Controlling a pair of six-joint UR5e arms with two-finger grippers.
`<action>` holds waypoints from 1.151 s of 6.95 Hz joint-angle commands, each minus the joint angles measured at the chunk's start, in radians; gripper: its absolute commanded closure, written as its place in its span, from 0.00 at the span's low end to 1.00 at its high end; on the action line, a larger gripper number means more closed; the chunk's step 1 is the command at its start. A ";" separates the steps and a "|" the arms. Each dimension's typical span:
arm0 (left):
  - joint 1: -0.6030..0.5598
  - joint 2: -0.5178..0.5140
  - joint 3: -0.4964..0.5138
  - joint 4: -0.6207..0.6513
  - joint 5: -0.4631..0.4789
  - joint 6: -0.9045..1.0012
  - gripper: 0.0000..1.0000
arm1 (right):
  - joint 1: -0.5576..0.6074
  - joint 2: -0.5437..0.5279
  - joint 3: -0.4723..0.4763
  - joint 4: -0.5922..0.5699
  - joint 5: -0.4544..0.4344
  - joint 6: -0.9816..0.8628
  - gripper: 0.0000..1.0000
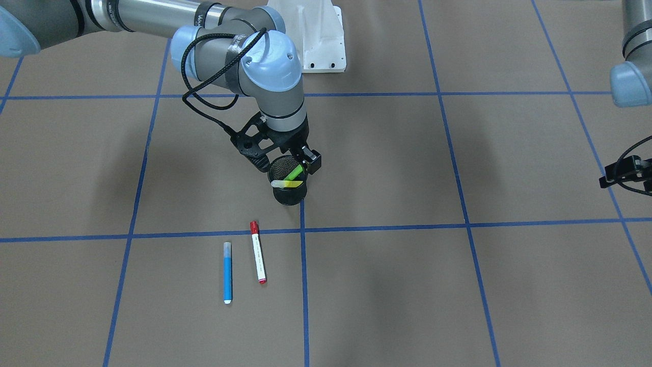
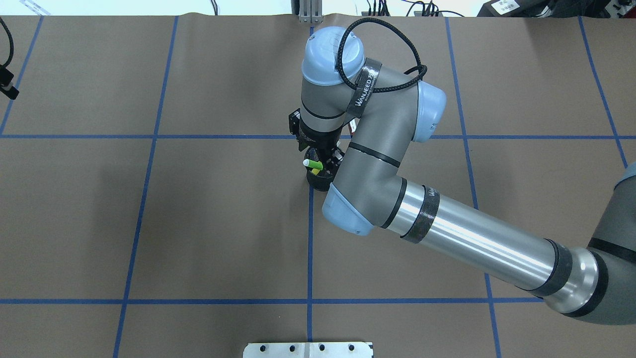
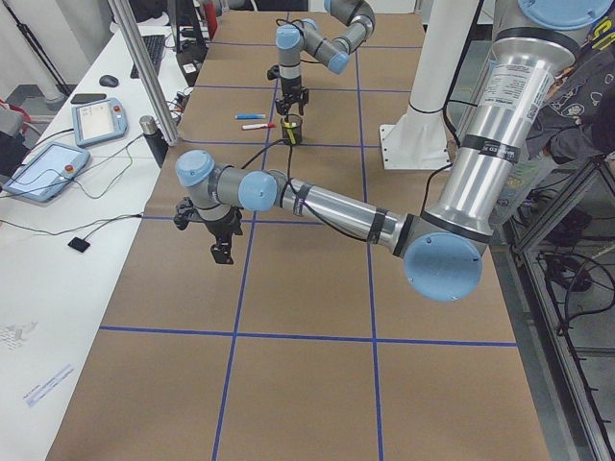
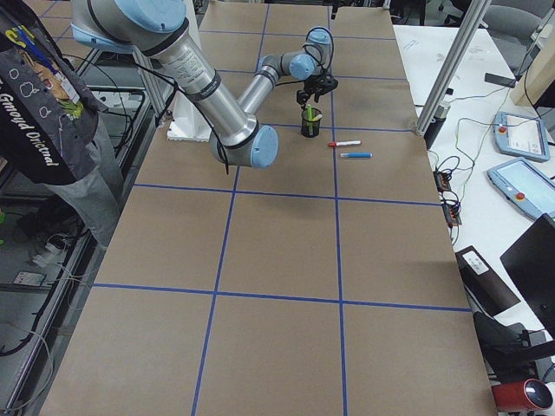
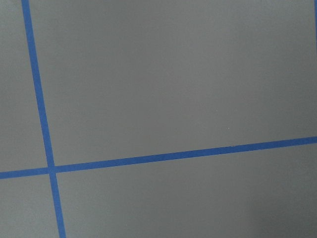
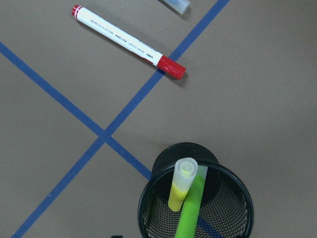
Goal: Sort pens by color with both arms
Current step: 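Lower the right gripper into the cup and grasp the green marker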
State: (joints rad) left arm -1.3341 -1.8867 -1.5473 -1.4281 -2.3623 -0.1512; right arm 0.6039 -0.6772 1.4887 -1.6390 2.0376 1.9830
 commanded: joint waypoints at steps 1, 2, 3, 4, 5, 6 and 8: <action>-0.002 0.000 -0.005 0.006 0.000 0.001 0.02 | -0.018 -0.007 -0.001 0.001 0.000 -0.001 0.39; -0.010 -0.002 -0.010 0.023 0.000 0.002 0.02 | -0.025 -0.012 -0.002 0.001 -0.002 0.000 0.47; -0.014 -0.003 -0.019 0.028 0.000 0.002 0.02 | -0.027 -0.012 -0.002 0.001 -0.001 0.000 0.47; -0.028 -0.011 -0.022 0.056 0.000 0.002 0.02 | -0.029 -0.012 -0.005 0.001 -0.002 -0.004 0.48; -0.028 -0.020 -0.010 0.058 0.006 0.002 0.02 | -0.029 -0.013 -0.005 0.001 -0.002 -0.006 0.54; -0.031 -0.050 0.006 0.060 0.006 0.001 0.02 | -0.029 -0.012 -0.001 0.001 -0.002 -0.010 0.66; -0.033 -0.116 0.099 0.058 0.008 0.002 0.04 | -0.027 -0.007 0.001 0.002 -0.002 -0.015 0.76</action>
State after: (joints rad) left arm -1.3650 -1.9651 -1.5048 -1.3694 -2.3555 -0.1498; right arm 0.5755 -0.6865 1.4878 -1.6379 2.0356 1.9709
